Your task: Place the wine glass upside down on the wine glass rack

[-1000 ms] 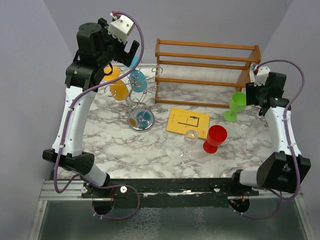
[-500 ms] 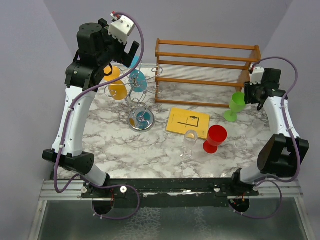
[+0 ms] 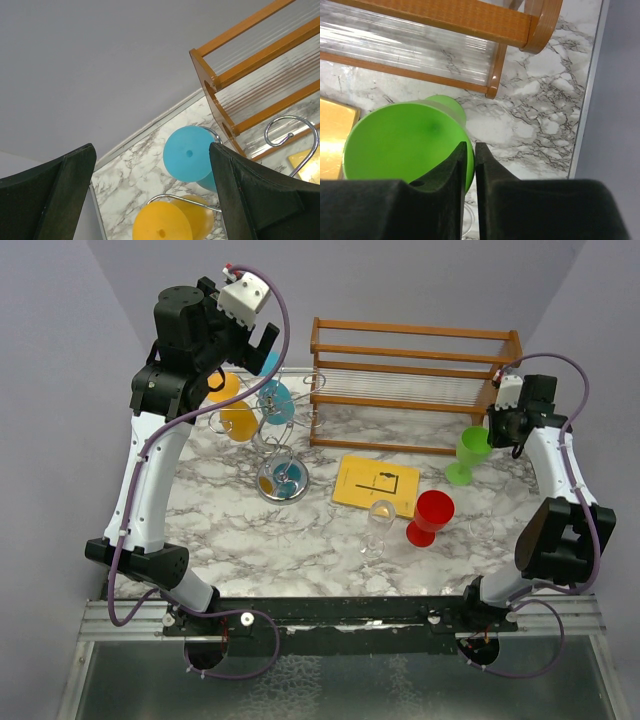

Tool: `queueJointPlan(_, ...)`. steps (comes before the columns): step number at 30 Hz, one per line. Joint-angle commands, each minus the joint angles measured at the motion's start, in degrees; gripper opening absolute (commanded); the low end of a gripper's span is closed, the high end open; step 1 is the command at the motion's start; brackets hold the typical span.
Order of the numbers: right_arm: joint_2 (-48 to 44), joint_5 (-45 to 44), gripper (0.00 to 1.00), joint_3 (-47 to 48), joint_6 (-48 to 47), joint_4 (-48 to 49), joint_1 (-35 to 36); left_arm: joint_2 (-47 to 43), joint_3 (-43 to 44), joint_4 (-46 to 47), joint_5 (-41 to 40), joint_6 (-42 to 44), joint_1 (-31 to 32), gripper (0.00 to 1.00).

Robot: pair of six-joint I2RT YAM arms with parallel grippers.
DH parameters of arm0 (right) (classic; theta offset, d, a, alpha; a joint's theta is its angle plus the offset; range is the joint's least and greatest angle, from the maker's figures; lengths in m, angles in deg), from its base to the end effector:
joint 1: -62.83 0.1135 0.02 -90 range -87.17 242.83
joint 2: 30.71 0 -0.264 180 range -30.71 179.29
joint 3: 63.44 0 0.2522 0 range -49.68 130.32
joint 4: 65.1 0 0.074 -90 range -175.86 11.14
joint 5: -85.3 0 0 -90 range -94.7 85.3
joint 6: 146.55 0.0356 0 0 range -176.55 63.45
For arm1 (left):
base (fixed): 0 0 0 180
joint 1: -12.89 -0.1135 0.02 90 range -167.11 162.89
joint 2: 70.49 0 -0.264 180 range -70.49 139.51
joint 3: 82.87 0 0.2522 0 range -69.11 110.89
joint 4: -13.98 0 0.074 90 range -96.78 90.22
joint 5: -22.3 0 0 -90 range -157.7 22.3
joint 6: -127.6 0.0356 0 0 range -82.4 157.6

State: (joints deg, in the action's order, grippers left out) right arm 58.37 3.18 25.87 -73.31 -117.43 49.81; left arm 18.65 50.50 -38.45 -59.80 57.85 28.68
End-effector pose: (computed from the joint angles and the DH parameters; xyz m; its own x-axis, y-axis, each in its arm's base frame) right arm 0.3276 -0.0707 0.2923 -0.7768 -0.1135 -0.6194 -0.0866 0.9935 -0.0736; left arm 0.2921 -0.0877 0.5378 0.0098 0.3535 -0.9354 0.4232 0.8461 0.3242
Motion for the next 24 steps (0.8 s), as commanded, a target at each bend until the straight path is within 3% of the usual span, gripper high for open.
queueJointPlan(1,-0.4,3.9,0.03,2.8,-0.2,-1.8,0.3,-0.9,0.9,-0.4,0.1,0.8,-0.2,0.99)
queueJointPlan(9,-6.5,11.7,0.01,4.8,-3.6,-5.3,0.3,-1.4,-0.2,0.7,-2.7,0.0,-0.3,0.99)
queueJointPlan(17,-8.3,25.1,0.01,13.5,-9.9,-13.7,0.9,-2.5,0.5,1.7,-3.3,-3.7,-0.3,0.99)
queueJointPlan(24,-9.6,29.5,0.01,20.9,-6.1,-11.2,9.7,-3.3,-0.7,3.0,2.1,-6.9,-0.3,0.99)
